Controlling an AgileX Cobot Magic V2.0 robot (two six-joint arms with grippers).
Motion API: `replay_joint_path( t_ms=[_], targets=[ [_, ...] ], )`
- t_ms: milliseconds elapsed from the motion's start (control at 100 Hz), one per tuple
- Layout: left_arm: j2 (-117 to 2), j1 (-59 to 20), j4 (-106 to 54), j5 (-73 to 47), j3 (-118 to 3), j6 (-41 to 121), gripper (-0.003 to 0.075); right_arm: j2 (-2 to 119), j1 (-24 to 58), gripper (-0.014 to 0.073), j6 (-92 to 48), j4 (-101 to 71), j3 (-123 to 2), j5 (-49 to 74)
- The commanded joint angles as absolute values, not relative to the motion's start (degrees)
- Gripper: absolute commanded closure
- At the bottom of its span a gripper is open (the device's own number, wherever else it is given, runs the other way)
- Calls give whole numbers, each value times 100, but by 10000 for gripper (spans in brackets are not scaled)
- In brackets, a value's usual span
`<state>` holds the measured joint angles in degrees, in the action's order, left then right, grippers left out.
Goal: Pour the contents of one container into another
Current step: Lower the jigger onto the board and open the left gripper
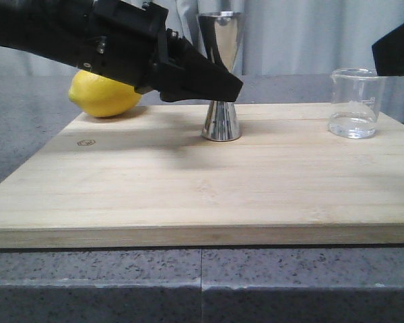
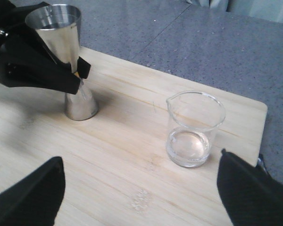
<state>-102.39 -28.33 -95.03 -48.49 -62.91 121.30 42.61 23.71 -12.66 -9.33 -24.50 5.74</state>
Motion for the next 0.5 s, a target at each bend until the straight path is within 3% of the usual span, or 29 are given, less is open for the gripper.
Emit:
replay_joint_path(
  t_ms=[0, 210, 490],
  targets=[
    [-9986, -2881, -9894, -5224, -6454, 12120, 633, 4211, 2379, -6, -1282, -890, -2672, 101],
    [-9986, -2881, -9894, -5224, -6454, 12120, 598, 4211, 2379, -6, -1282, -890, -2686, 71],
    [-9986, -2881, -9894, -5224, -6454, 12120, 416, 4211, 2379, -6, -1282, -878, -2686, 71]
  ],
)
